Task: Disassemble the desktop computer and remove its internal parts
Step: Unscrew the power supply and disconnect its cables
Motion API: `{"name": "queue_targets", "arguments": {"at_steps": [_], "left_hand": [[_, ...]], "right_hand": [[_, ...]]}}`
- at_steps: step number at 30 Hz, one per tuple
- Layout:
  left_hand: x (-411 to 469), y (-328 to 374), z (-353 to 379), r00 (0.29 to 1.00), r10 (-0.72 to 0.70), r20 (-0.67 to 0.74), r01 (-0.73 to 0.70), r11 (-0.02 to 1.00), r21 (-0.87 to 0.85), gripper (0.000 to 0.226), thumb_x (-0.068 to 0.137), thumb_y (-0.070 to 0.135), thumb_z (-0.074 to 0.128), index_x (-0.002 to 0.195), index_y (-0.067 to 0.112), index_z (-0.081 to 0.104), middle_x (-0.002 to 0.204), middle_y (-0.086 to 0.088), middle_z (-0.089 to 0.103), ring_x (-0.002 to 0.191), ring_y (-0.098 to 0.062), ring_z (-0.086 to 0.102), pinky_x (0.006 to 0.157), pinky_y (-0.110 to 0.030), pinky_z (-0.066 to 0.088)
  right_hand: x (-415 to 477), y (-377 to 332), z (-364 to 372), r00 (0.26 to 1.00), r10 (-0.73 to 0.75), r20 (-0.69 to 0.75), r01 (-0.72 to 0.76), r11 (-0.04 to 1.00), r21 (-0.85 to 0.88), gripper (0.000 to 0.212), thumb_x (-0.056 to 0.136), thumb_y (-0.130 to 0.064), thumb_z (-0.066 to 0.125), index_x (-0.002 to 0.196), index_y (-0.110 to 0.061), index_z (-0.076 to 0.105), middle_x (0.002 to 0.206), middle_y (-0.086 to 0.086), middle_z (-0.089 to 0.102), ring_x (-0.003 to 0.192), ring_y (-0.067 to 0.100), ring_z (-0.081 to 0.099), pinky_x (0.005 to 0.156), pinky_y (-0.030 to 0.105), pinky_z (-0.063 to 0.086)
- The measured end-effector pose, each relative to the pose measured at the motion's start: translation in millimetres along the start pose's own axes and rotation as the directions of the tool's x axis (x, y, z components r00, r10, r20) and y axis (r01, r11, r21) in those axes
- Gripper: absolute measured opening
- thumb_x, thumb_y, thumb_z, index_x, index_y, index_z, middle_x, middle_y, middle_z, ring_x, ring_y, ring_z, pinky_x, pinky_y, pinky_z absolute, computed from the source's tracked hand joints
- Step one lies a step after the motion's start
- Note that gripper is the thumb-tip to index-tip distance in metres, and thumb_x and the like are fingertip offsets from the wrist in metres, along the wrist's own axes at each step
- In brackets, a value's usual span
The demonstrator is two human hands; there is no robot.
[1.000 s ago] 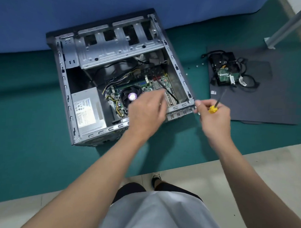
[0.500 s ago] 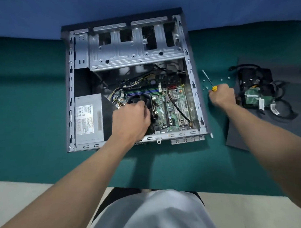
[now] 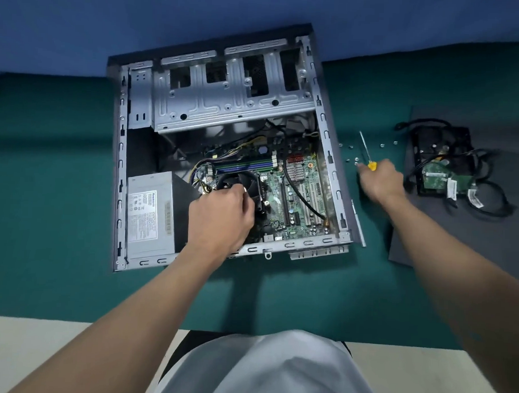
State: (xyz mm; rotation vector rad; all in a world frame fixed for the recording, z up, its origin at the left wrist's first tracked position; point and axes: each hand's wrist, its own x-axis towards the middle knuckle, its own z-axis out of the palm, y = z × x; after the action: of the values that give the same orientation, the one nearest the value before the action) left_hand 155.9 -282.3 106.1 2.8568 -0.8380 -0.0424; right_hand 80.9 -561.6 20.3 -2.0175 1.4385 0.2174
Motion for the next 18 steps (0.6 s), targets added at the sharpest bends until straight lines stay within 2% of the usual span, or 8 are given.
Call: {"name": "queue_targets", "arguments": {"at_steps": [3,7,10,15,18], "left_hand": [[-0.5,-2.2,1.4,1.0,-0.004,0.009,0.004,1.0,-0.015,0.023,0.088,0.025,0.057,0.068,0.012,0.058,0.048,-0.004,0.052,0.041,-0.025,0.035,0.048,-0.026,0.028],[-0.2,-3.0,0.2,1.0,-0.01,0.029,0.011,1.0,-0.023,0.023,0.089,0.026,0.054,0.072,0.012,0.061,0.048,0.006,0.035,0.043,-0.024,0.033,0.05,-0.027,0.027],[-0.7,-3.7,-0.4,0.999,-0.017,0.047,0.019,0.999,-0.031,0.023,0.09,0.027,0.052,0.074,0.013,0.061,0.048,0.008,0.032,0.045,-0.025,0.036,0.052,-0.028,0.029],[-6.9,-7.2,-5.1,0.998,-0.05,0.029,0.051,0.997,-0.056,0.023,0.091,0.027,0.053,0.077,0.012,0.064,0.054,0.001,0.044,0.049,-0.027,0.042,0.051,-0.028,0.029],[-13.1,-16.4,-8.7,0.999,-0.032,0.006,0.032,0.997,-0.07,0.018,0.09,0.023,0.055,0.082,0.011,0.067,0.063,-0.006,0.061,0.053,-0.026,0.046,0.051,-0.029,0.033]], "right_hand": [[-36.0,20.1,2.7,0.992,-0.127,0.011,0.127,0.992,0.025,0.032,0.099,-0.025,0.045,0.11,0.004,0.05,0.111,0.028,0.057,0.101,0.041,0.054,0.082,0.038,0.041],[-88.5,44.7,15.5,0.951,-0.31,0.001,0.304,0.932,-0.197,0.012,0.089,-0.007,0.059,0.096,0.003,0.058,0.092,0.02,0.054,0.085,0.041,0.057,0.069,0.04,0.042],[-110.2,52.3,25.8,0.955,-0.284,0.092,0.294,0.85,-0.437,0.035,0.067,0.004,0.074,0.098,-0.003,0.059,0.094,0.012,0.056,0.088,0.035,0.059,0.068,0.04,0.05],[-115.7,52.4,32.1,0.959,-0.279,0.048,0.273,0.868,-0.415,0.031,0.073,-0.002,0.069,0.102,-0.003,0.058,0.095,0.013,0.058,0.087,0.032,0.058,0.066,0.042,0.054],[-118.1,46.1,27.0,0.96,-0.272,0.068,0.276,0.871,-0.406,0.027,0.074,-0.001,0.069,0.099,-0.004,0.057,0.092,0.01,0.052,0.084,0.031,0.058,0.069,0.044,0.055]]}}
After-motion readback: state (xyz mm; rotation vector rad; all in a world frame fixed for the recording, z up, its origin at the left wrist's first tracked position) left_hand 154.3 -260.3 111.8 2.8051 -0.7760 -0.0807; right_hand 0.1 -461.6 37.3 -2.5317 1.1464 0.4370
